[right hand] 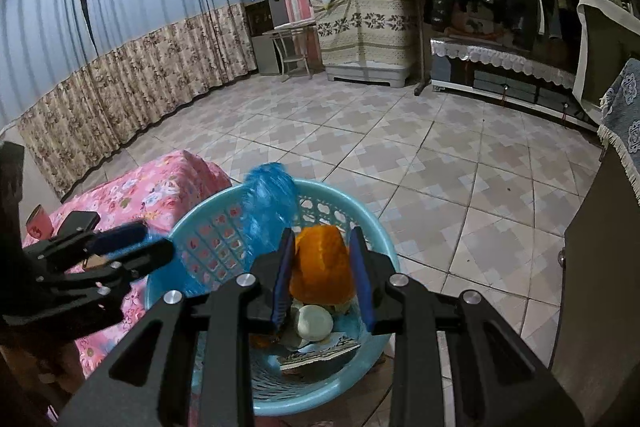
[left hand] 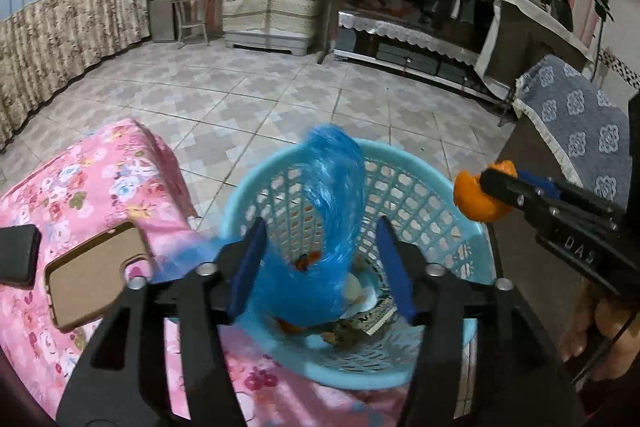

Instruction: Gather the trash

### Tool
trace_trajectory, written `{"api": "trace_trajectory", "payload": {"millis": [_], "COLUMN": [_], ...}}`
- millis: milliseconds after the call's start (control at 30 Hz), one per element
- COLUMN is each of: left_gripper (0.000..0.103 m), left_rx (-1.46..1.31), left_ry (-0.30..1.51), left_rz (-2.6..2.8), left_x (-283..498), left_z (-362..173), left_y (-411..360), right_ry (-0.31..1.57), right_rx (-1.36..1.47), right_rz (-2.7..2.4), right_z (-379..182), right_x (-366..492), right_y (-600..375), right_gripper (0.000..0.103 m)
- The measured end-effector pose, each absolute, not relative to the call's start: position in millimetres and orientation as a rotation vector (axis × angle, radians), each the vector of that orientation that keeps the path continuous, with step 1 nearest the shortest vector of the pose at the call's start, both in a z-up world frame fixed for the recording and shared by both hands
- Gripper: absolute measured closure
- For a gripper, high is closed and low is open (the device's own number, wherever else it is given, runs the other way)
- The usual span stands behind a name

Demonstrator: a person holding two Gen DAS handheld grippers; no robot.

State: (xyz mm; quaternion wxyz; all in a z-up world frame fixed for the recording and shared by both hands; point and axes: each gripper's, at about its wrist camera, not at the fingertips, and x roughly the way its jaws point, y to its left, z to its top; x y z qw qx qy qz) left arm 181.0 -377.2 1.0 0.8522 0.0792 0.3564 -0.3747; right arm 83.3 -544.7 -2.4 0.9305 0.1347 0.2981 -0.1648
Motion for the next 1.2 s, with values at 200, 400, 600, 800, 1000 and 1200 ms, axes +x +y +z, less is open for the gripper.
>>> {"api": "trace_trajectory", "payload": {"millis": [200, 400, 600, 800, 1000, 1200], "left_gripper": [0.020, 0.011, 0.006, 0.006, 0.006, 0.006], "left_rx": [0.130, 0.117, 0.104, 0.066, 0.055, 0.062], "left_ry": [0.700, 0.647, 0.603, 0.579, 0.541, 0.489], "left_rz": [-0.725, -0.659, -0.589, -0.523, -0.462, -0.401], "left_x": [187, 188, 186, 184, 171, 138], "left_z": [14, 23, 34, 44, 54, 67], "left_y": [-349, -318, -285, -249, -216, -180], "right_ry": [0.628, 0.648, 0.634, 0.608, 0.571, 0.488], "right_rx": [0.276, 0.257, 0.218, 0.205, 0.170, 0.102], "right_rz": [-0.319, -0.304, -0.323, -0.334, -0.344, -0.279], "right_z": [-10, -17, -15, -7, 10, 43], "right_x": [92, 111, 125, 122, 103, 68], "right_y": [-536, -521, -509, -496, -473, -426], "right_gripper": [0.074, 0.071, 0.029, 0.007, 0.007, 0.006]}}
